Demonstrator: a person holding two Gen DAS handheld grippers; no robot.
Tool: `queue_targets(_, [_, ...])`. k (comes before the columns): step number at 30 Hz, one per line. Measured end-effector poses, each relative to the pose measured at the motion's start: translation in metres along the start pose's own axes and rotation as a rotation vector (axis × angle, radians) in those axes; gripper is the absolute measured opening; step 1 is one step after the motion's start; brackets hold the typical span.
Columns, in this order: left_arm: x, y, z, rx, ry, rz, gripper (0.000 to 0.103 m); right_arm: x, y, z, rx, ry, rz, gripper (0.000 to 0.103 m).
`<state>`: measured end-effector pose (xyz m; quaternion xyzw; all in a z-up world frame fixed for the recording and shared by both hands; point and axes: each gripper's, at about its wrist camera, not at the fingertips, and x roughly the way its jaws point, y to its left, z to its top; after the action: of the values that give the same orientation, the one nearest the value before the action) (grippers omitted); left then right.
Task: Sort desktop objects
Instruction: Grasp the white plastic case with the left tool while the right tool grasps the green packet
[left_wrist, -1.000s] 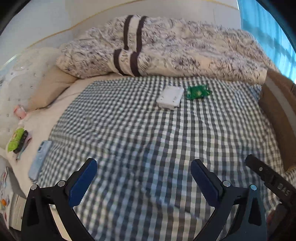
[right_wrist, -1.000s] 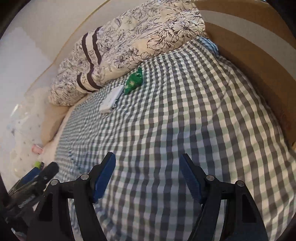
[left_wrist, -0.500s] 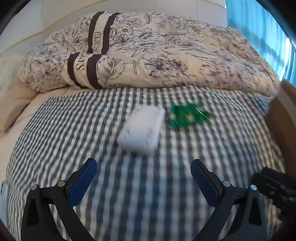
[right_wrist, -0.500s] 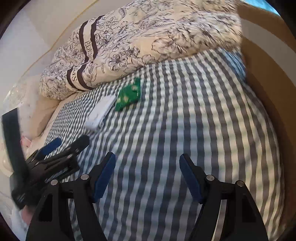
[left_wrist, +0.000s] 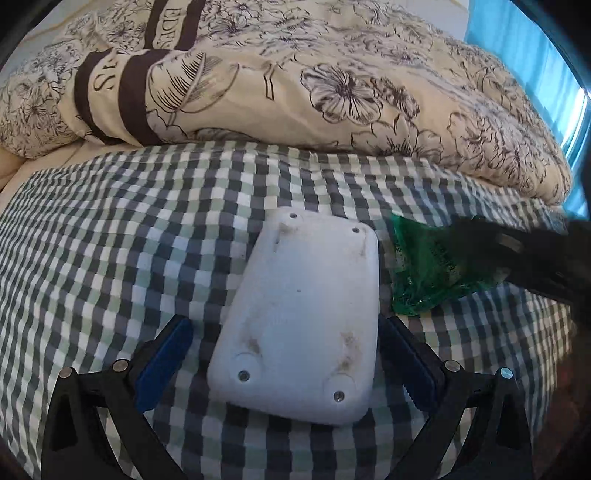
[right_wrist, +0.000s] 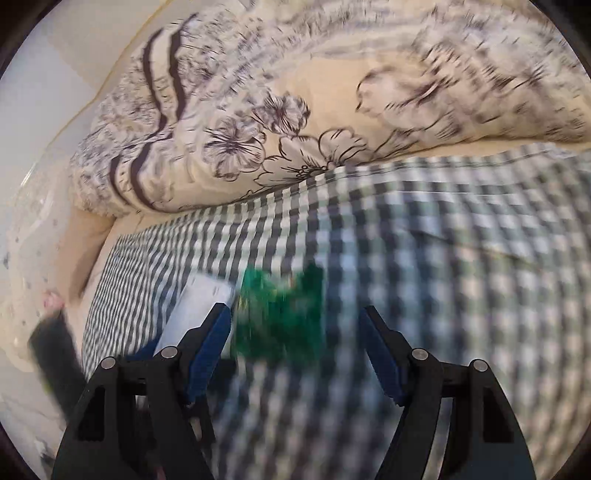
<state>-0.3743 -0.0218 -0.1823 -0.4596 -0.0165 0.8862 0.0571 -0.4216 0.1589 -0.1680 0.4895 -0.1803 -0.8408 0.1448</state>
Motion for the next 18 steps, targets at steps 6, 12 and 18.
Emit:
queue_targets(6, [-0.013,0.008,-0.002,-0.026,-0.056,-0.045,0.068,0.002,0.014,-0.004,-0.049,-0.011,-0.073,0.035])
queue_targets(12, [-0.045,0.005,-0.010,-0.010,-0.080,-0.011,0.067,-0.036,0.002,-0.019,-0.035,-0.048,-0.047,0.034])
queue_targets(18, [-0.086,0.006,-0.027,-0.009,-0.072,0.014,0.066,-0.081,0.005,-0.039,-0.055,-0.063,-0.028,0.034])
